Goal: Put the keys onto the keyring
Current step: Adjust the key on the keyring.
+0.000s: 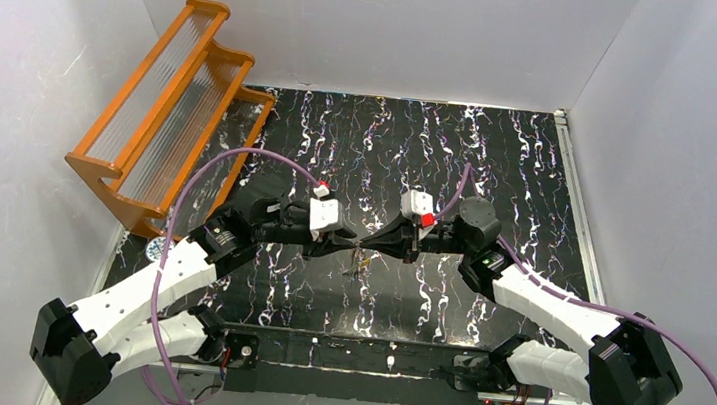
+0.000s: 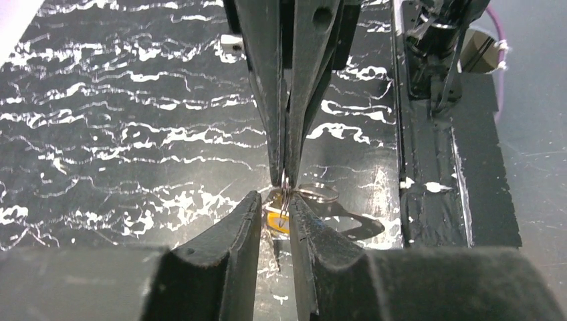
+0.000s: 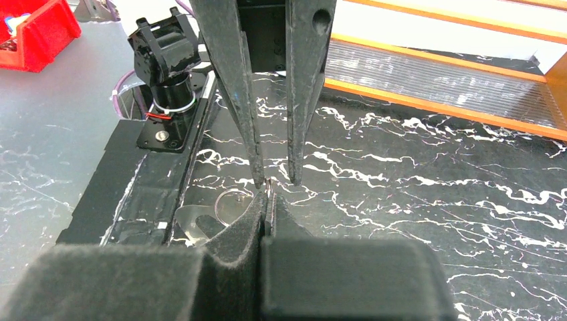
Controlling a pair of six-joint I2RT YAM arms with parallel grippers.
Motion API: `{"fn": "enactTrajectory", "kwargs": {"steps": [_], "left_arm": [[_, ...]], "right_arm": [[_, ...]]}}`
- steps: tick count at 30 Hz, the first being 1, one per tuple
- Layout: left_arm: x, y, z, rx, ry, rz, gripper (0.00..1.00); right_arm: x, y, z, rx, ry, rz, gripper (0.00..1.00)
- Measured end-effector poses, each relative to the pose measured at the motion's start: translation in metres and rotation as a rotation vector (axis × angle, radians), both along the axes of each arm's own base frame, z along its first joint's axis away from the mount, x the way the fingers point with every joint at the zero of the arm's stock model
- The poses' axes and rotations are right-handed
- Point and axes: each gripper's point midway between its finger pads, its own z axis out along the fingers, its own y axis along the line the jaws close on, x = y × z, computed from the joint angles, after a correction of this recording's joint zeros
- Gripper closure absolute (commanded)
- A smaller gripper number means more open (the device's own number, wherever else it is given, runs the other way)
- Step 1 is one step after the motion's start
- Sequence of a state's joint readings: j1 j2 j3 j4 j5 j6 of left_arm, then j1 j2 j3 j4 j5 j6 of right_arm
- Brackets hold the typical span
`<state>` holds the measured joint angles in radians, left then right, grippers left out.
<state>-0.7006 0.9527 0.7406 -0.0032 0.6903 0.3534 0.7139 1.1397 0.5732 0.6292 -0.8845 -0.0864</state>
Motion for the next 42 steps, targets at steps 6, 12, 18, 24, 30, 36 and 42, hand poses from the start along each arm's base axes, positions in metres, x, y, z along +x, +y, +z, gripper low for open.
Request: {"fn": "enactTrajectory", "kwargs": {"steps": [6,12,18,24,30,36,42], "left_arm": [[-0.003,-0.005,0.013,-0.054,-0.002,-0.029,0.82],[-0.002,-0.007,0.009,-0.048,0.010,-0.036,0.80],[-0.001,-0.006,0.003,-0.028,0.011,-0.034,0.94],[0.001,-0.007,0.000,-0.020,0.006,-0.036,1.00],[0.003,-0.005,-0.001,-0.001,0.020,-0.017,1.00],[0.020,0.001,0.003,0.112,0.045,0.051,1.00],[0.032,0.013,0.006,0.271,0.016,0.066,1.00]], "right_arm": [[-0.002,0.000,0.000,0.000,0.000,0.009,0.99],[-0.001,0.000,0.000,0.000,0.000,0.008,0.99],[-0.001,0.000,0.000,0.000,0.000,0.008,0.99],[0.000,0.000,-0.001,-0.003,0.005,0.001,0.99],[0.001,0.000,-0.002,-0.009,0.011,-0.009,0.68],[0.010,-0.001,0.000,-0.004,0.008,-0.065,0.30],[0.022,-0.002,0.007,0.015,-0.012,-0.135,0.29]]}}
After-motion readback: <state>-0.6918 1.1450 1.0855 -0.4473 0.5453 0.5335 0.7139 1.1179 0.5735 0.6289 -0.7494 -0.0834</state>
